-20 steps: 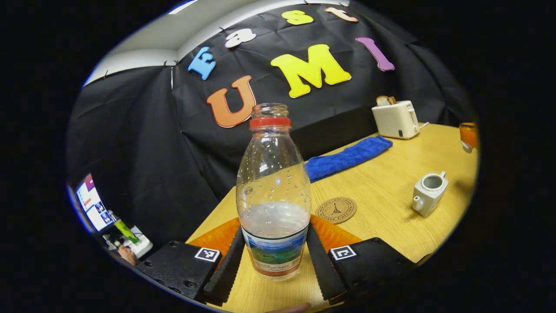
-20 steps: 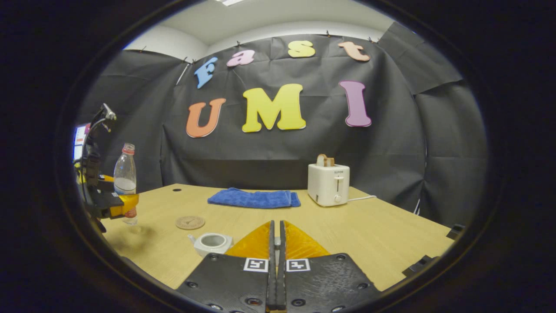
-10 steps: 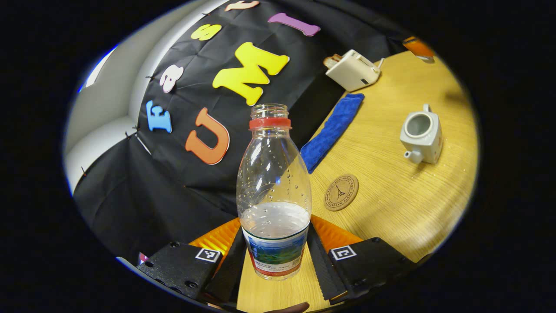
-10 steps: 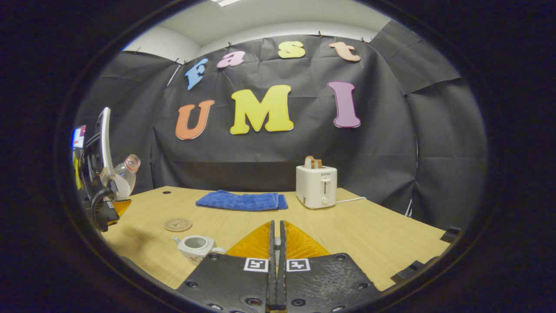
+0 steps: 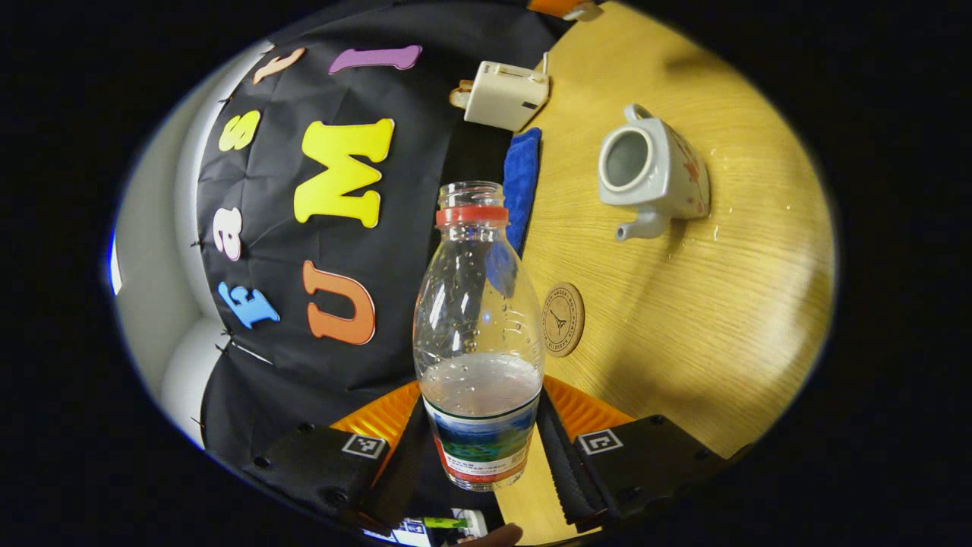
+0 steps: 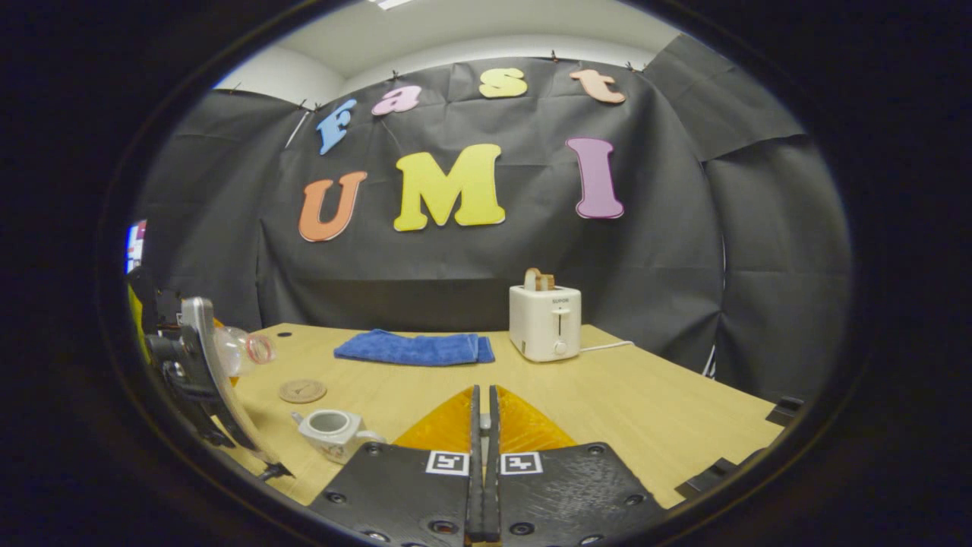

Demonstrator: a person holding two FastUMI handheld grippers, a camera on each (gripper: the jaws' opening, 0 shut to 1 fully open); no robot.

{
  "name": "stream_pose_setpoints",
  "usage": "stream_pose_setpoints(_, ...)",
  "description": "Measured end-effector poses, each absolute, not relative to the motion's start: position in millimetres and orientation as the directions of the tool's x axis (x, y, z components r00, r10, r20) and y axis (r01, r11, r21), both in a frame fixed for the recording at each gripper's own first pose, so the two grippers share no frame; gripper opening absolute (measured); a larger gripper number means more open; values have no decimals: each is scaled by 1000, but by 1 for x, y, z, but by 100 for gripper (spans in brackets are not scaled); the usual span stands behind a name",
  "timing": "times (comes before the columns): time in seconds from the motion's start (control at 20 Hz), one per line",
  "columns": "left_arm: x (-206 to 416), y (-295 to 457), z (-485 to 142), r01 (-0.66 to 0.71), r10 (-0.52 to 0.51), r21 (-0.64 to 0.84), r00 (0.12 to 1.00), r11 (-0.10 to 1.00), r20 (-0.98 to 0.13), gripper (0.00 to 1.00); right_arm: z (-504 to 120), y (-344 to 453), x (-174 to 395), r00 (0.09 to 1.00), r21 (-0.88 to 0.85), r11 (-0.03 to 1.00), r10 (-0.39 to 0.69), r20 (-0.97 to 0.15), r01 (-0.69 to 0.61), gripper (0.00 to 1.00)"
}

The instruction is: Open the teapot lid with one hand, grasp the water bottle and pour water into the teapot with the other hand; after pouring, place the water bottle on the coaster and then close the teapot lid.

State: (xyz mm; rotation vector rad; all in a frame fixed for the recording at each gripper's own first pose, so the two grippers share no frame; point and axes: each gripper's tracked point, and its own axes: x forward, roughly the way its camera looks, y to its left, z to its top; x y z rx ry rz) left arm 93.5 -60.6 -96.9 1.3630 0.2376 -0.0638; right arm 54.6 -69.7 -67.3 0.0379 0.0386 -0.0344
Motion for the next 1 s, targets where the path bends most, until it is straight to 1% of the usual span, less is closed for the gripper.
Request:
stream_pose_setpoints(0.1,94,-57,-98,201,105,966,970,160,-219,76,-68,-75,56,998,26,998,-51,-38,52,1)
stream_pose_setpoints(0.15,96,-57,-96,209,110,968,968,139,-225,76,-69,-75,57,998,25,998,-53,-41,54,2)
stream_pose_setpoints(0.2,96,-58,-96,216,116,969,966,120,-230,76,-70,-75,57,998,24,998,-52,-43,53,0)
stream_pose_setpoints(0.55,90,-70,-97,231,130,971,966,-56,-222,77,-70,-82,60,997,22,997,-67,-45,68,1)
stream_pose_setpoints(0.7,89,-71,-98,236,139,966,965,-107,-221,77,-71,-87,61,996,33,997,-72,-50,74,0)
stream_pose_setpoints(0.8,89,-71,-96,224,152,965,967,-138,-202,77,-71,-88,61,996,39,996,-74,-50,76,0)
stream_pose_setpoints(1.0,96,-83,-82,184,121,964,979,-193,-163,76,-73,-91,63,995,52,996,-73,-60,76,1)
